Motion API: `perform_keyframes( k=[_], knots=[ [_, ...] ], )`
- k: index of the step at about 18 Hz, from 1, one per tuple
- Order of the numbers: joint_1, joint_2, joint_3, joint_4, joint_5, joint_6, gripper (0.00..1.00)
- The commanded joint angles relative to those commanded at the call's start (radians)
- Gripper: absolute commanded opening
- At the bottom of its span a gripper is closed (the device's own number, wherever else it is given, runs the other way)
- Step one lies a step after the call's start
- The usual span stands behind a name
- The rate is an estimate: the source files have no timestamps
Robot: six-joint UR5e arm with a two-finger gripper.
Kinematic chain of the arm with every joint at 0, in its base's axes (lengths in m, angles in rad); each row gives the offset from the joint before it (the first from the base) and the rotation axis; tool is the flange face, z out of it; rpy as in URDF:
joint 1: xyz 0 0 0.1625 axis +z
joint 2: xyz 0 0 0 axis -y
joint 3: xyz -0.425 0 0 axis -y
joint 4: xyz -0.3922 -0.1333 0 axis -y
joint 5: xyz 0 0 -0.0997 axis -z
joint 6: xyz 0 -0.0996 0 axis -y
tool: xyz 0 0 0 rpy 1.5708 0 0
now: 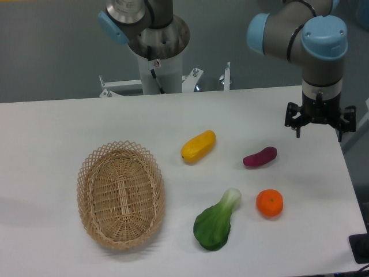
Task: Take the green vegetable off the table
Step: 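Move the open gripper down toward the purple sweet potato area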
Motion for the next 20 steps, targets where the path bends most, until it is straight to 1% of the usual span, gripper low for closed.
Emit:
perform_keyframes(
  k=[10,12,14,18,20],
  knots=[
    [-0.006,-0.015,-0.009,0.005,0.002,0.002,1.00],
    [-0.008,-0.015,-0.012,0.017,0.000,-0.005,1.00],
    [-0.011,-0.017,-0.015,0.040,0.000,-0.053,1.00],
    [-0.009,-0.021,-0.021,0.049,-0.083,-0.116,1.00],
    [-0.011,-0.026,-0.025,0.049,-0.086,-0.117,1.00]
  ],
)
